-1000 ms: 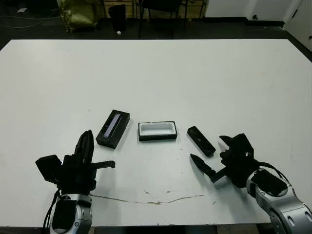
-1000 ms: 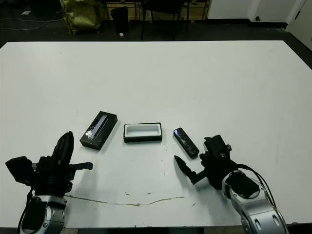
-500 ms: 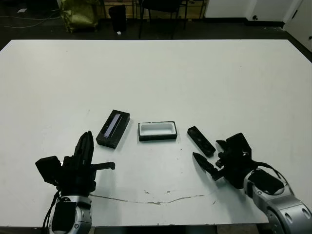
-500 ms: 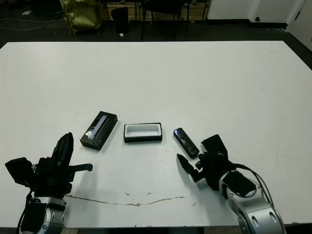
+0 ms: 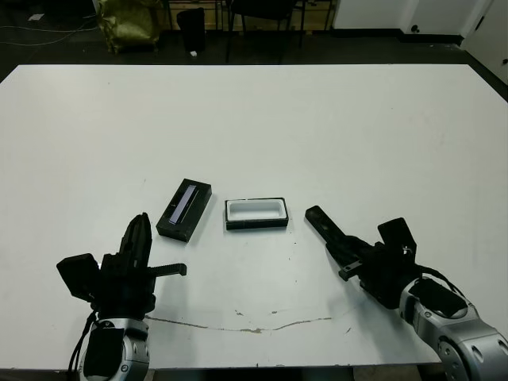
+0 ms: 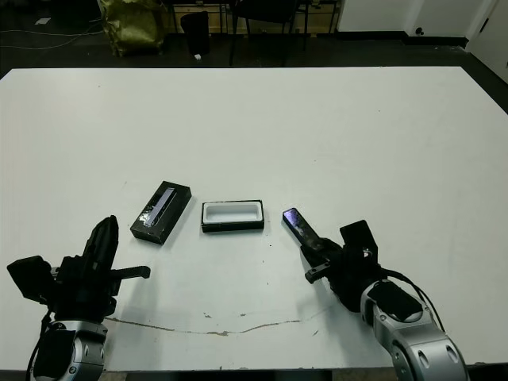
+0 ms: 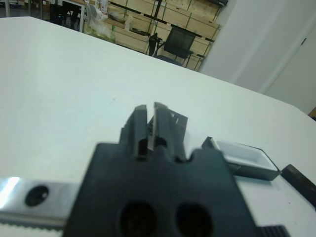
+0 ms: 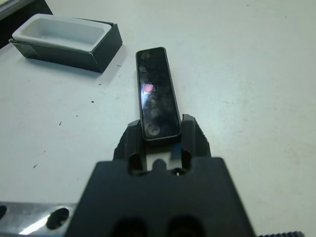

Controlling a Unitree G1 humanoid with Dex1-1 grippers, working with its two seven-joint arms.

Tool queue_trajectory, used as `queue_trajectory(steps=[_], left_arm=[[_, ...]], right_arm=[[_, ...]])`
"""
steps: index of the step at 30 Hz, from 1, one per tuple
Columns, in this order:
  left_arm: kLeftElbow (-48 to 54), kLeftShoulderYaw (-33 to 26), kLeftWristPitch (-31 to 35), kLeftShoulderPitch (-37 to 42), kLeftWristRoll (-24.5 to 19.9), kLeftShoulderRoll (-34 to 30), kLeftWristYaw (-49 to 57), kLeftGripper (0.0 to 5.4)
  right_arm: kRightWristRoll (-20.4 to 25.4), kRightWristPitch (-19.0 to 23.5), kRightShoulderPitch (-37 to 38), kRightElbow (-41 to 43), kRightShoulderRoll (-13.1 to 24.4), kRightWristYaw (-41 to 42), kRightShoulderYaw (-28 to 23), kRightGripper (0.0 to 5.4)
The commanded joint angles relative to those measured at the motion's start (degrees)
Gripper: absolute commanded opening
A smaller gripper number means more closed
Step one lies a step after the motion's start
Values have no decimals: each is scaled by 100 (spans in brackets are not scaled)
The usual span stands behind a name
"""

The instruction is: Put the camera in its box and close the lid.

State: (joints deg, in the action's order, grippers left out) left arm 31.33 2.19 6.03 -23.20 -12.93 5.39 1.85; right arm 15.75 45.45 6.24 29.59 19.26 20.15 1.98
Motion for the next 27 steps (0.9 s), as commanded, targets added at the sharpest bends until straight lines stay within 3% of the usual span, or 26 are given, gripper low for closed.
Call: queue_trajectory(steps=[1,8,12,17,20,24,27], left_arm=[[-1,12,78,-86,50,-9,36,0],[-76,3,4,-62,18,-24,-33,0],[-30,29,97,-59,60,30,64,0],[-37,76,81,-40,39,39,69,0],[-70,89,57,-21,49,32,62,0],[-69,87,48,-25,37,22,47,0],[-73,81,68,-11,67,25,79,0]], right_arm=[[-43,75,168,-227,189,89,100,34],[41,-106,139,-163,316,179,-105,33],[265,-104,-180,51,523,335,-575,33],[1287,534,-1126,-203,661,621,-1425,31],[1687,853,-1713,-400,864,733,-1615,31],[1867,773,-2576,-1002,1225,1252,-1419,31],[1707,524,-3245,-1569,1485,1753,-985,31]])
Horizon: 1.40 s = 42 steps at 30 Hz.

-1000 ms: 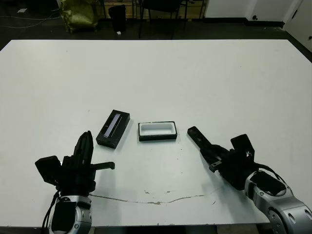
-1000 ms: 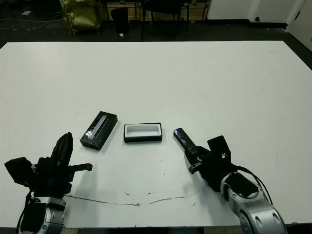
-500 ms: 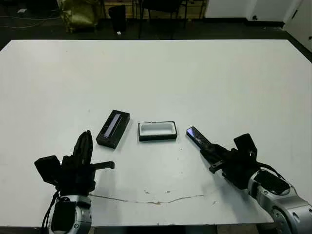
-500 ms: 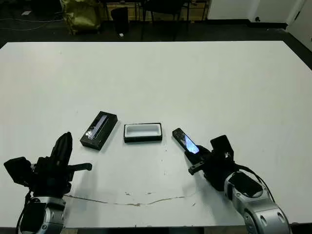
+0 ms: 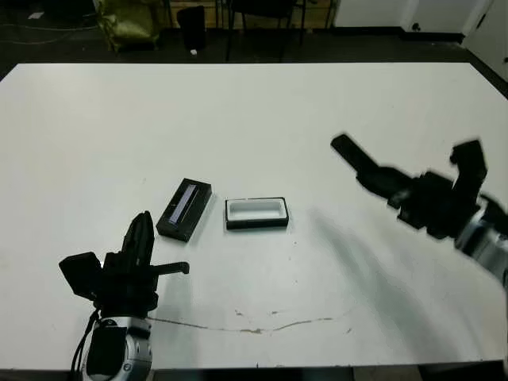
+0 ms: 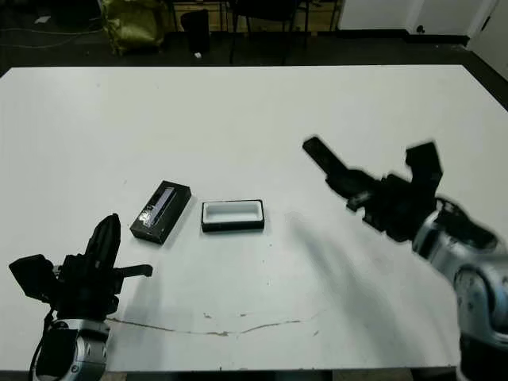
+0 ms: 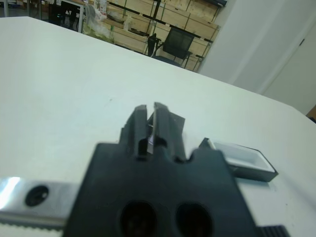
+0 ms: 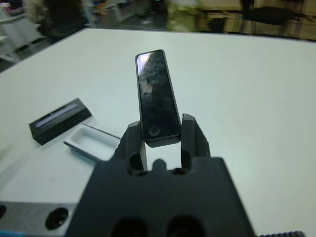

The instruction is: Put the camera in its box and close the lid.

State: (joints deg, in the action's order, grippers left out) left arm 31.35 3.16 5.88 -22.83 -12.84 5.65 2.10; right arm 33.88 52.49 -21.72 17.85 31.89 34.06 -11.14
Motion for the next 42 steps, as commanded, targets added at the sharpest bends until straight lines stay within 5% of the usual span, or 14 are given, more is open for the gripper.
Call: queue_trajectory(steps=[1,9,12,18,31,42], left_arm=[[-92,-23,69,-44,50,-5,41,0],[-137,-45,46,-66,53,-2,16,0],[-161,-91,25,-54,-2,11,-3,0],[-137,-67,56,-76,46,24,26,0],[-172,-79,93,-74,32,26,21,0],[-156,-65,76,-95,43,45,13,0]], right_arm=[[-214,-380,-679,-605,276,602,534,31],[-1395,-2048,-2371,-2536,143,2660,2352,29],[-1777,-2826,-2819,-3491,-144,3352,2768,29],[-2488,-3742,-3442,-4917,-643,4232,3344,28],[-3042,-4393,-3793,-5858,-948,4947,3393,28],[-3334,-4449,-4058,-6375,-1057,5466,3445,28]])
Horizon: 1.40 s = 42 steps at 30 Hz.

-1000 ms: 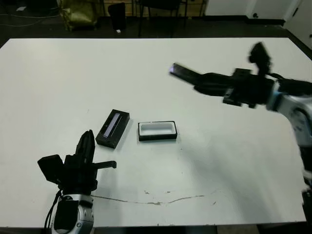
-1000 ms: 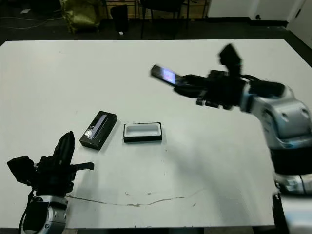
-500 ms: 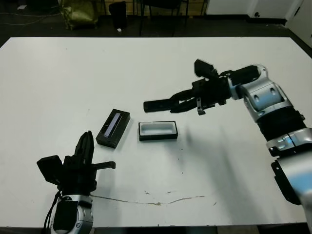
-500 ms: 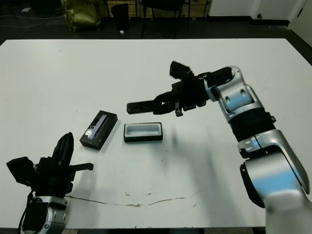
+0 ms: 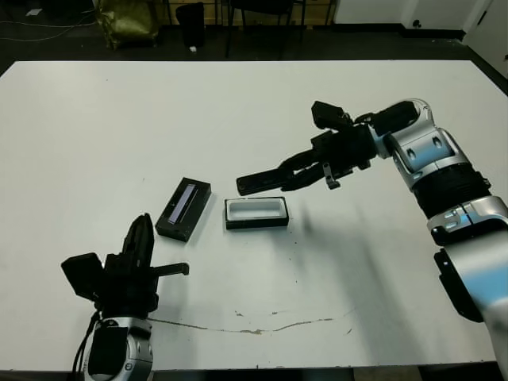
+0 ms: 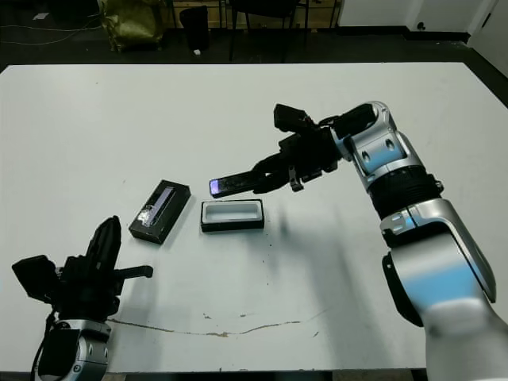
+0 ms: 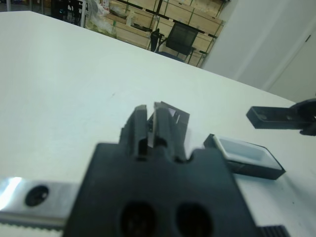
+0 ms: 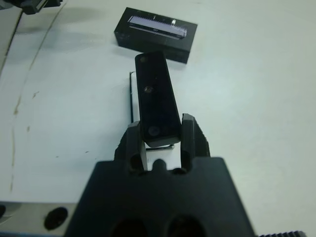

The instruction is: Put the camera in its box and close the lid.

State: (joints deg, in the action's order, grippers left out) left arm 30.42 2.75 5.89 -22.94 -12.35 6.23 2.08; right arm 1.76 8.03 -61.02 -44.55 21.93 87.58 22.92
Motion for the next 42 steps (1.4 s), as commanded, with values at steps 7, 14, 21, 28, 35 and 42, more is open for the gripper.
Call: queue_trajectory(steps=[7,14,21,28,35,42], left_arm=[[-103,-34,8,-71,-9,-28,-29,0],[-91,-56,33,-78,-61,-13,-45,0],[-69,-23,34,-106,-8,12,-19,0],[-85,-8,7,-120,18,20,-19,0],[-28,15,77,-160,18,41,17,0],[-72,-16,17,-160,-19,20,-45,0]], right_arm=[[-552,-78,-131,-167,-153,91,249,28],[-733,-206,-22,-143,-258,2,283,28],[-774,-326,46,-161,-345,-21,268,28],[-860,-312,122,-89,-391,-122,303,28],[-878,-261,209,-34,-438,-210,297,28],[-849,-244,200,-62,-439,-239,258,28]])
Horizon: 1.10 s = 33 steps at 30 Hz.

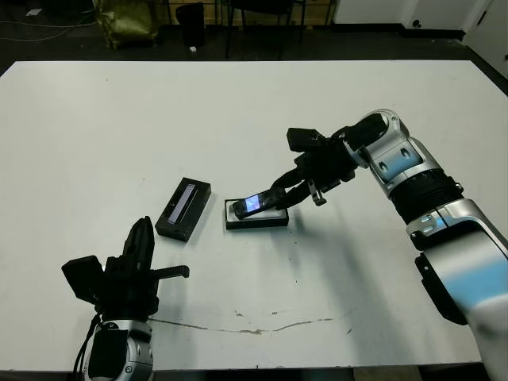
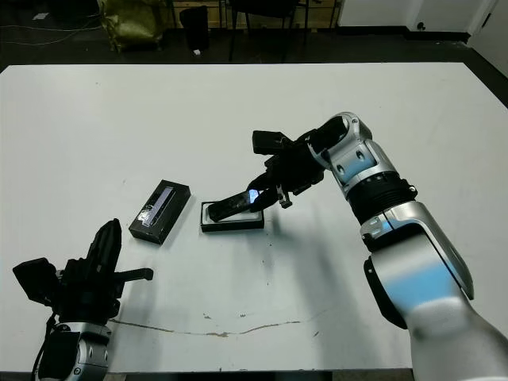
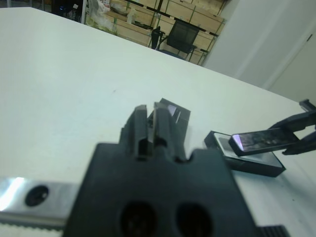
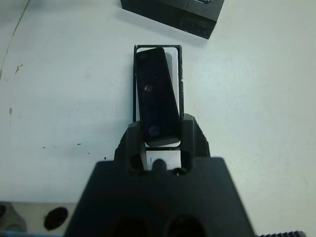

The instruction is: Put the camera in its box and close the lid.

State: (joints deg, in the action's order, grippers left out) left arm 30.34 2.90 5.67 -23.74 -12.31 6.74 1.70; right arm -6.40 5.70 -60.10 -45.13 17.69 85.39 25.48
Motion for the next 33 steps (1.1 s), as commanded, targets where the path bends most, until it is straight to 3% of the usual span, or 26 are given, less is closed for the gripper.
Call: queue_trajectory(steps=[1,33], left_arm=[[-40,-26,77,-85,-8,-26,16,0],[-62,15,38,-122,-31,49,31,0]], right_arm=[[-18,-52,109,-1,-8,-20,-14,28],[-206,104,87,-5,10,33,103,28]])
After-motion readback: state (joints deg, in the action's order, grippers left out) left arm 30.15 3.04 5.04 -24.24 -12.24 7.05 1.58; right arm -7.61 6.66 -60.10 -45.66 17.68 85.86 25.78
